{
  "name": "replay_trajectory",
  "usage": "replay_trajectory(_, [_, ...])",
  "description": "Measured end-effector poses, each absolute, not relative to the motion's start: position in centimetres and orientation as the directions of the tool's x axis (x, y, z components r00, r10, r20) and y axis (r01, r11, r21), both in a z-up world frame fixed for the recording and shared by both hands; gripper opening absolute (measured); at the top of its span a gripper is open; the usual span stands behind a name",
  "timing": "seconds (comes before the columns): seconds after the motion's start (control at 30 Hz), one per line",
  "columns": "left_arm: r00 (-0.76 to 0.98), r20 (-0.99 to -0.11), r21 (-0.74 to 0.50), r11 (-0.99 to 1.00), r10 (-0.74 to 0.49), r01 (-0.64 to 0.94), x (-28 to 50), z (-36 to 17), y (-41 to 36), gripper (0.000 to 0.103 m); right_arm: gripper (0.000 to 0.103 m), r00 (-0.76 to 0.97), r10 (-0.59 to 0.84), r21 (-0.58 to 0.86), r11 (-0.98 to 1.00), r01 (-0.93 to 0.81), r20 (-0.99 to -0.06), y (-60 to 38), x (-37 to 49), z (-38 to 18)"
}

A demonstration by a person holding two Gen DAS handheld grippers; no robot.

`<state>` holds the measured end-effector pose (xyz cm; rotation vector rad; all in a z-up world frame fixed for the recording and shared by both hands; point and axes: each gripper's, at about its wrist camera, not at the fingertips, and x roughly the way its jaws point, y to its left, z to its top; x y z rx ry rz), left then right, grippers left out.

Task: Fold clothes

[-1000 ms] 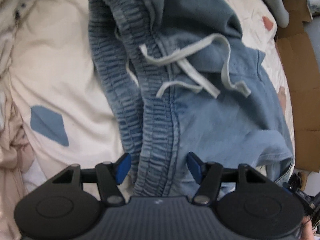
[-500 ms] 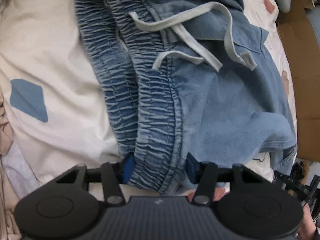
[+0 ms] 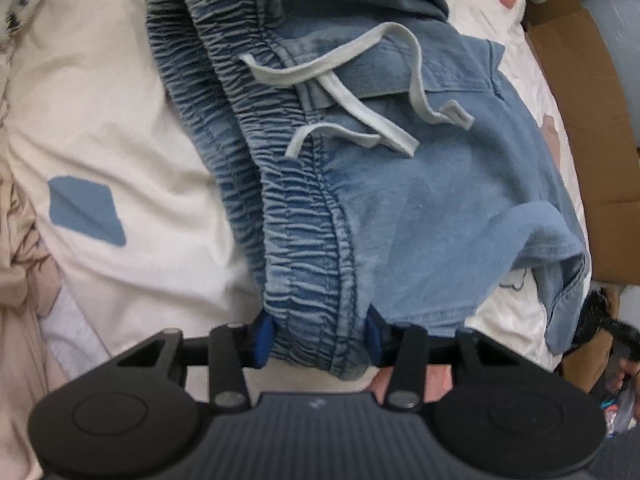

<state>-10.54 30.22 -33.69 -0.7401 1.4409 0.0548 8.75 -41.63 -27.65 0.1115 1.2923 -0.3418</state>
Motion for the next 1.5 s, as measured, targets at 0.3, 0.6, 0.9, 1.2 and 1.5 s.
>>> replay_trajectory(0.3, [0.141, -0.904, -0.414, 0.743, -0.404, -0.526, -11.8, -35.8, 30.0, 0.056, 0.015, 0.3, -0.115, -0.024, 0.956, 0.291, -0.947, -39.7, 10.8, -24.9])
replay_trajectory(0.6, [0.192, -0.853, -0.457, 0.517, -0.485, -0.724, -14.0, -35.1, 34.3, 0.063, 0.042, 0.354, -0.093, -0.03, 0.983, 0.18, -0.931, -36.4, 14.3, -19.6])
replay_trajectory(0.9, [0.231, -0.836, -0.474, 0.442, -0.498, -0.762, -15.0, -35.4, 32.8, 0.069, 0.046, 0.411, -0.047, -0.032, 0.999, 0.042, -0.91, -32.0, 19.1, -15.9])
replay_trajectory(1.2, [0.206, -0.842, -0.463, 0.474, -0.498, -0.749, -14.8, -36.9, 31.6, 0.078, 0.053, 0.392, 0.033, -0.032, 0.987, -0.159, -0.919, -26.4, 23.6, -16.9])
replay_trajectory(1.5, [0.314, -0.885, -0.465, 0.595, -0.345, -0.656, -11.6, -30.0, 35.5, 0.077, 0.054, 0.335, 0.135, 0.019, 0.945, -0.328, -0.933, -20.0, 28.4, -21.5])
